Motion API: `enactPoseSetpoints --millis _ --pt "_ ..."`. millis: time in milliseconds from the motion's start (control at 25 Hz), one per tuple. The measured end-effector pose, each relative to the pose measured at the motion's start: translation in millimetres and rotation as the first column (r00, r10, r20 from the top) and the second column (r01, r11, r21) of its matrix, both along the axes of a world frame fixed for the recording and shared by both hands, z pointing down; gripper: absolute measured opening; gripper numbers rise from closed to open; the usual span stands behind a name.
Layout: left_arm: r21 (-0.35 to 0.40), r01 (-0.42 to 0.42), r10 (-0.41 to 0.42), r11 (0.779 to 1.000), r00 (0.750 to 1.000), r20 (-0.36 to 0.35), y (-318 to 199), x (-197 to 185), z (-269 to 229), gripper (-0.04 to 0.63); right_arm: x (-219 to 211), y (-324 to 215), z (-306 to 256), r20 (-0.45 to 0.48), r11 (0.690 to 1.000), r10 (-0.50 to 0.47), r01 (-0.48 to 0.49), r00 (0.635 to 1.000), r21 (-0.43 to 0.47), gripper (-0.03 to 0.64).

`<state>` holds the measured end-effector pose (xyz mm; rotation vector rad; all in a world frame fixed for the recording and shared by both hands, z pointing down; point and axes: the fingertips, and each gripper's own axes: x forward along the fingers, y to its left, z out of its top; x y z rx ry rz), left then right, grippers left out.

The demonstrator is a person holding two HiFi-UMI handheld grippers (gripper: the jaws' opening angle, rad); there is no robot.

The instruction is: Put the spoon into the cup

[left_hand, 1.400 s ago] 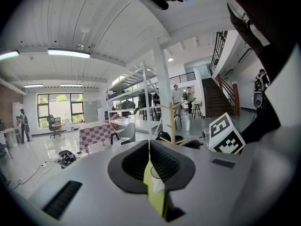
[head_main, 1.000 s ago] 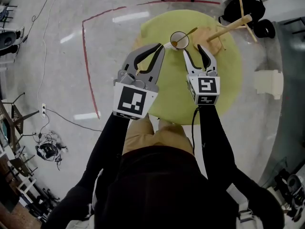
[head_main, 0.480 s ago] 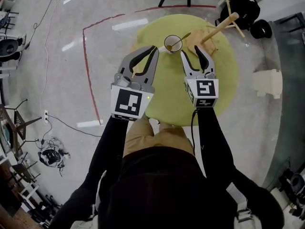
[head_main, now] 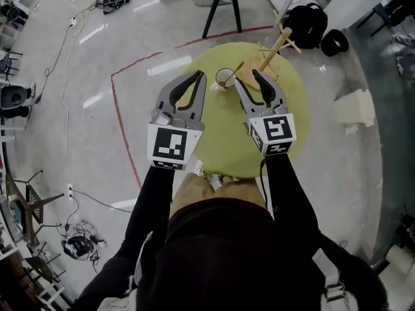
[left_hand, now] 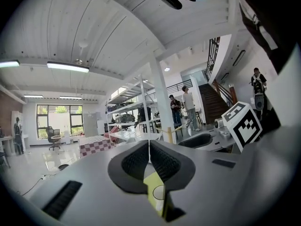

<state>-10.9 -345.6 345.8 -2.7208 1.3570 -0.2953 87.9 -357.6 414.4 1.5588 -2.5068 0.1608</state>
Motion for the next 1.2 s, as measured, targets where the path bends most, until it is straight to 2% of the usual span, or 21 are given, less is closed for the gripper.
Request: enactPoseSetpoints --millis 160,400,480,560,880,1200 --pt "0.018 -0.038 0.038 0.999 0.999 -0.003 1.1 2.6 -11.6 0.022 -2.6 7.7 -28.4 0.042 0.999 0.028 -0.029 0.999 0.022 0.204" --pt "0.027 -0.074 0.075 0.997 0.997 -0.036 12.6 -15.9 -22.3 0.021 -20.7 28.8 -60.1 0.009 0.993 0.063 -0.064 0.998 0.103 0.190" --pt "0.040 -0.090 0.091 0.995 0.995 -0.039 15.5 -19.4 -26.6 0.021 -26.7 35.3 -67.4 -0.001 0.990 0.070 -0.069 0.998 0.124 0.052" --pt "0.048 -0.107 0.109 0.993 0.993 -0.040 18.4 -21.2 -29.9 0.023 -33.7 41.6 -74.0 -0.006 0.988 0.069 -0.067 0.998 0.142 0.028" --pt "0.085 -0.149 0.152 0.985 0.988 -0.025 31.7 -25.4 -37.4 0.023 -49.3 56.2 -80.6 -0.024 0.984 0.080 -0.075 0.997 0.159 0.026" --pt "0.095 -0.157 0.160 0.983 0.987 -0.027 33.8 -31.9 -44.0 0.023 -51.9 59.7 -88.3 -0.050 0.979 0.116 -0.105 0.992 0.173 0.026"
